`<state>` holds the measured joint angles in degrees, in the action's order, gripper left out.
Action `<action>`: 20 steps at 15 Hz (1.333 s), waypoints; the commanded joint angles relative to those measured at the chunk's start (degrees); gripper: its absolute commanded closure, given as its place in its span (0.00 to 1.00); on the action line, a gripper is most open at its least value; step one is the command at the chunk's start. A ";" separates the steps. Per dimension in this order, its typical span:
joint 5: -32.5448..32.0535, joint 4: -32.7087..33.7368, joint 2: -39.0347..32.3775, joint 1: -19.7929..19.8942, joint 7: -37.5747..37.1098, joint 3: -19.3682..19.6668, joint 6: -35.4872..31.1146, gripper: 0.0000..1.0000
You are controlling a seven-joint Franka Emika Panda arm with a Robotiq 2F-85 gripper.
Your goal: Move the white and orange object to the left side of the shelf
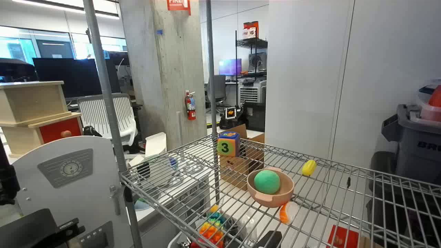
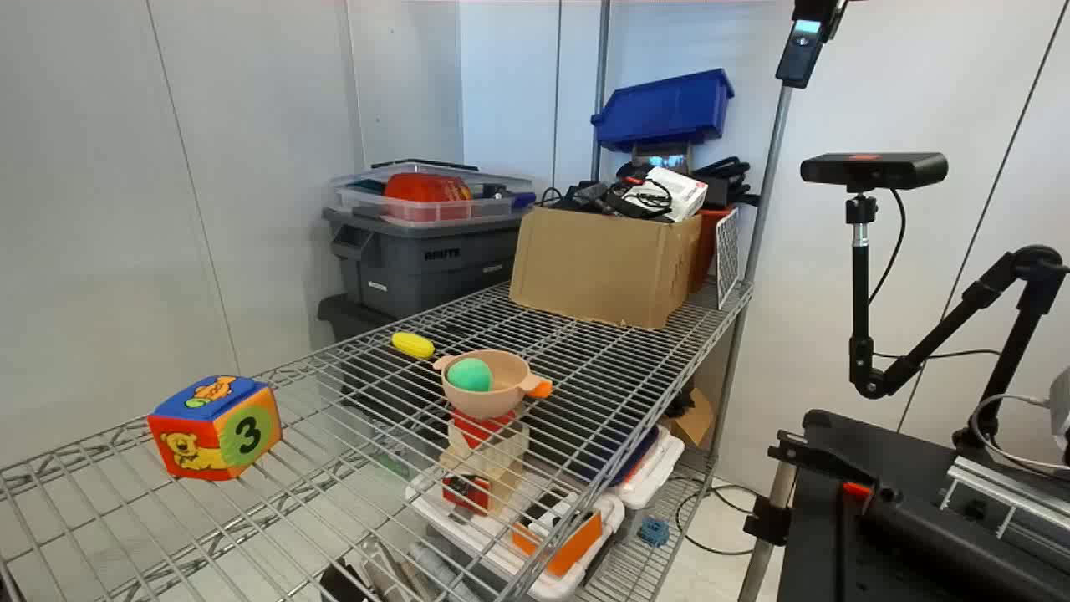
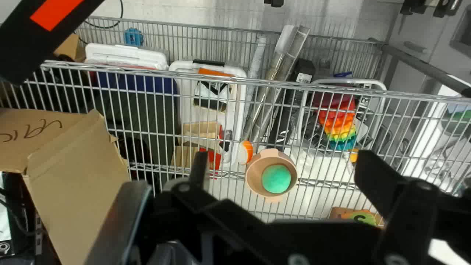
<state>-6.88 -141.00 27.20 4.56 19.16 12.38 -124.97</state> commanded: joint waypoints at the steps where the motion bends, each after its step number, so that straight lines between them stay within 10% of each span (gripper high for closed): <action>1: 0.27 0.16 -0.04 0.44 0.19 -0.42 0.14 0.00; 20: 0.74 1.67 -2.02 0.19 -0.76 -0.68 -0.41 0.00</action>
<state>-6.85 -140.88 27.19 4.56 19.15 12.34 -124.97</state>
